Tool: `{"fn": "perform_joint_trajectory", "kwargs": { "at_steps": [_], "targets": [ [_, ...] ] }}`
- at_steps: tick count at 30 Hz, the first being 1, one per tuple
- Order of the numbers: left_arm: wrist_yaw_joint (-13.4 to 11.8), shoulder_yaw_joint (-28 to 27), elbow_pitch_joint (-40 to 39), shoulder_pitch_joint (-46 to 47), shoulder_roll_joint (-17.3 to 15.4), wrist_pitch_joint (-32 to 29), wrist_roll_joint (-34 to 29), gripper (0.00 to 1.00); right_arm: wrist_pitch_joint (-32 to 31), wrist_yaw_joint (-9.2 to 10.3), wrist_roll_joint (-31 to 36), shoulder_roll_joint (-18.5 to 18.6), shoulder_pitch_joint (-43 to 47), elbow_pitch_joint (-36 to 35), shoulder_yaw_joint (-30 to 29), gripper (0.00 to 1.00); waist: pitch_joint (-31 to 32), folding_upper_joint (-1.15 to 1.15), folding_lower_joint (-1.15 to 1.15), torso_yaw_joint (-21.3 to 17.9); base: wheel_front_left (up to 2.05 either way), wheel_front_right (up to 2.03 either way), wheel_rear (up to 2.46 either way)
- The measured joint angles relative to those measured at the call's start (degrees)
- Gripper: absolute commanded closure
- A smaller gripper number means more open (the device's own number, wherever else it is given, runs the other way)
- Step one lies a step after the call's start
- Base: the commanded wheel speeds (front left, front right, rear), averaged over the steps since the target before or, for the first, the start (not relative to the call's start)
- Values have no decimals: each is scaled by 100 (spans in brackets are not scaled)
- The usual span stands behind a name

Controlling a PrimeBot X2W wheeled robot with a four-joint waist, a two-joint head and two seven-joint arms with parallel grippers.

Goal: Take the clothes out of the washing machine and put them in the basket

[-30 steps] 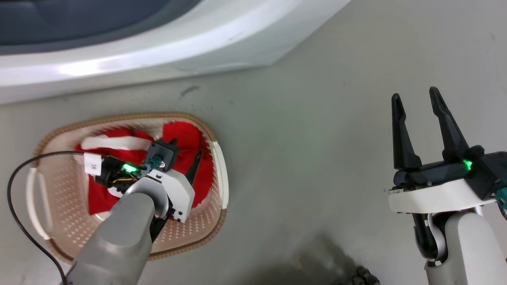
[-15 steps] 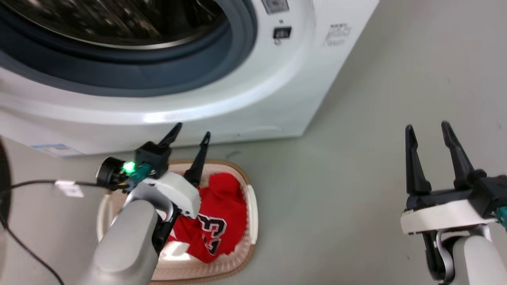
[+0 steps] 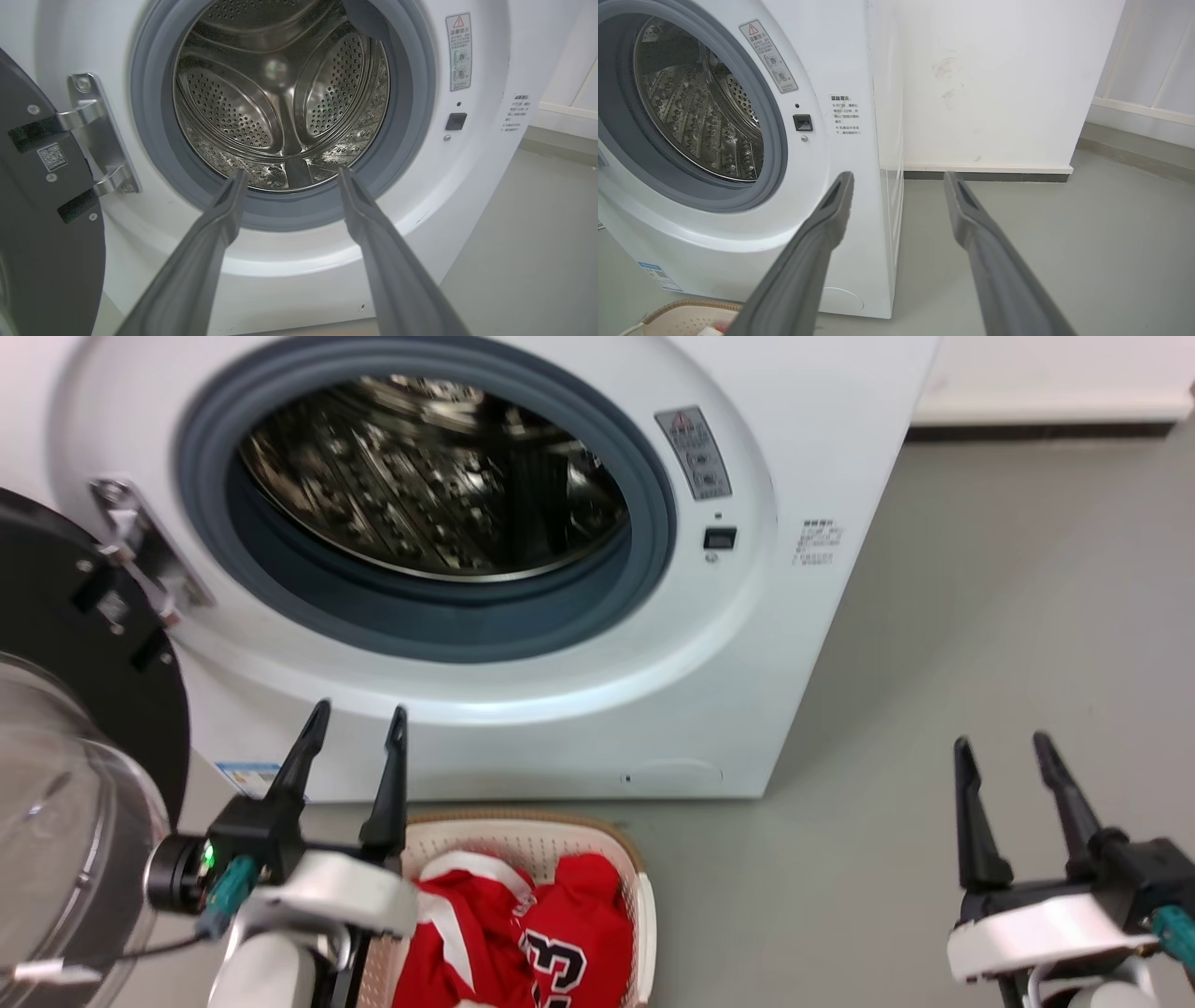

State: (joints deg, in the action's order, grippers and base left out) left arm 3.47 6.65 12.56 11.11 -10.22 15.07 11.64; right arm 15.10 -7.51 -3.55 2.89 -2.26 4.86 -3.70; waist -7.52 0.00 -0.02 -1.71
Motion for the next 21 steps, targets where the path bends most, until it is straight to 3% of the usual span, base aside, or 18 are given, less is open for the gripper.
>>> {"fn": "perform_joint_trajectory", "kwargs": {
  "at_steps": [11, 21],
  "targets": [
    [-202, -553, -530, -1233, 494, 0, -432, 0, 0, 0, -105, -1, 496, -43, 141, 0, 763, 0, 0, 34, 0, 0, 0],
    [-372, -736, -708, -1595, 634, 0, -797, 0, 0, 0, -123, -1, 710, -103, 211, 0, 949, 0, 1, -30, 0, 0, 0]
  ]
}}
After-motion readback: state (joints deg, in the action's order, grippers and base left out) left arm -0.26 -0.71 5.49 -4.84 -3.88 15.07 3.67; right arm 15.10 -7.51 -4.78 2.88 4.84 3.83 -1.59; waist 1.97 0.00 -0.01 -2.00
